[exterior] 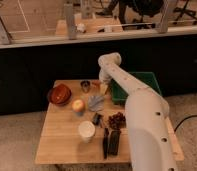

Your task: Place pepper in table surface

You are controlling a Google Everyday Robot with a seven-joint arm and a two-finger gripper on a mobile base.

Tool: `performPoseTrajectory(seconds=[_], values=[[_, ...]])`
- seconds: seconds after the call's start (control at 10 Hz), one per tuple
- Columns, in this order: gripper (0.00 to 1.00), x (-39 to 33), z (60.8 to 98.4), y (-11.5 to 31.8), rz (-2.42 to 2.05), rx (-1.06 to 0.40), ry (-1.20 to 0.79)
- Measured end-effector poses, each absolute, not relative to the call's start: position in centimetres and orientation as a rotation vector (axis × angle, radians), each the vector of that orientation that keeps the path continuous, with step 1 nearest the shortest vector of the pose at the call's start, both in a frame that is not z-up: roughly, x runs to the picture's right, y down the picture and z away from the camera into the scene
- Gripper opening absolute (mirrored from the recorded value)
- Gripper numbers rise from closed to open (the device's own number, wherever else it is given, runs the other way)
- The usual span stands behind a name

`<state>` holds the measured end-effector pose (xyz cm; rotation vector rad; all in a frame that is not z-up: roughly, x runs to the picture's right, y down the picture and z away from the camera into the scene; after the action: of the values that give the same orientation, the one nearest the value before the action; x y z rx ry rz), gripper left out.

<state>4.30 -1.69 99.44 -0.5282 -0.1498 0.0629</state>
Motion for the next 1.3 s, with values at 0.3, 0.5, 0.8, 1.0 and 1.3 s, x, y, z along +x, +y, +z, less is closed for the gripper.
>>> performPoseTrajectory(seconds=[0.3, 0.5, 0.8, 1.0, 1.3], values=[[0.80, 4.3, 100.0, -1.2, 0.065, -0.539, -0.150], [0.80, 4.4, 100.4, -0.7, 0.065, -0.546, -0.144], [0.79, 4.6, 100.8, -0.3, 0.067, -0.555, -0.136], [0.63, 4.7, 101.2, 0.0, 0.073, -0.563, -0.133], [0.33, 4.7, 101.6, 0.3, 0.083, -0.576, -0.142]])
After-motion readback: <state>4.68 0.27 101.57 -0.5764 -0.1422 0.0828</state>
